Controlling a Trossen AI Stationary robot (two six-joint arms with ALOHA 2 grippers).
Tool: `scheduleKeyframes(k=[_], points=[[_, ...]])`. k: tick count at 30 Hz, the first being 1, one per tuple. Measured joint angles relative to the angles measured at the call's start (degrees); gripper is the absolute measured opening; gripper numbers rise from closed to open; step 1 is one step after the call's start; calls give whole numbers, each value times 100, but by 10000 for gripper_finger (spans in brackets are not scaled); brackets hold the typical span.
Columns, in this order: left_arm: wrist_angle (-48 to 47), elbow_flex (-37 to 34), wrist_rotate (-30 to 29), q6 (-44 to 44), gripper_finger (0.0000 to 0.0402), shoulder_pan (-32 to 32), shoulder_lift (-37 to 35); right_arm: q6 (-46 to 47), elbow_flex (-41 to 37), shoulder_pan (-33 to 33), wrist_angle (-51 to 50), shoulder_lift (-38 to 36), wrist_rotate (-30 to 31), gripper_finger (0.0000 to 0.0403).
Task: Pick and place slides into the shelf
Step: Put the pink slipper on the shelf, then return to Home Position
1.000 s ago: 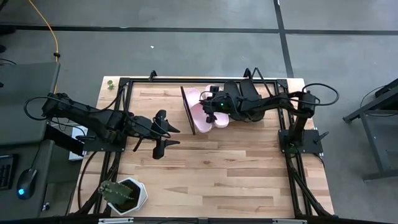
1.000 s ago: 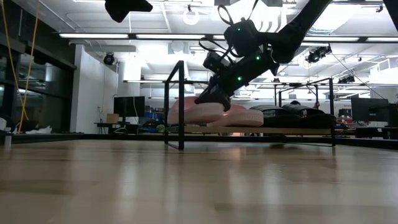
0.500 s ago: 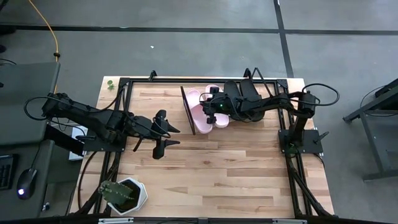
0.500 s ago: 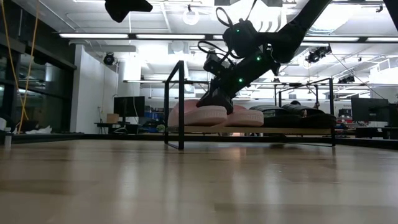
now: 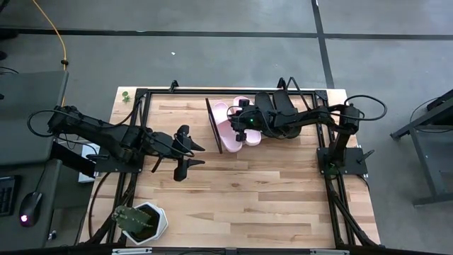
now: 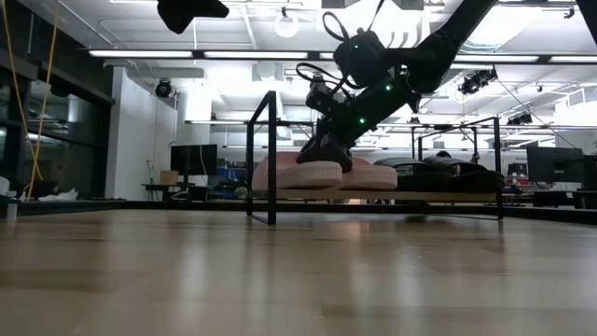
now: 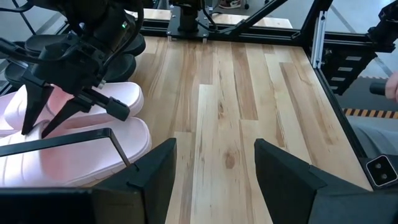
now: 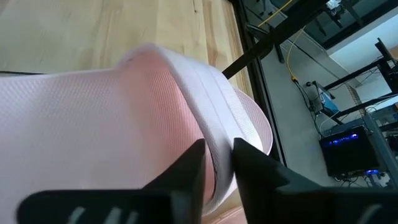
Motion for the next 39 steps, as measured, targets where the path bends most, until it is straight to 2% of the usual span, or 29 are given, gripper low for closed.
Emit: scheduleKeyframes(k=[7, 14, 23, 30, 37, 39], points=[[-1, 0, 1, 0, 200, 1, 0, 18, 17, -1, 12, 8, 59, 123], [-2, 0, 1, 0, 200, -1, 0, 44, 496, 256, -715, 17, 656, 153], [-22, 0, 1, 0, 200, 0, 0, 193, 1141, 633, -1884, 17, 676, 158], [-132, 2, -1, 0, 200, 0, 0, 189, 1411, 759, -2532, -43, 1010, 158], [-162, 4, -104, 12, 200, -1, -2, 750, 1436, 758, -3242, -646, 881, 158], [-178, 4, -184, 47, 200, 1, -2, 944, 1436, 758, -3436, -870, 668, 158]])
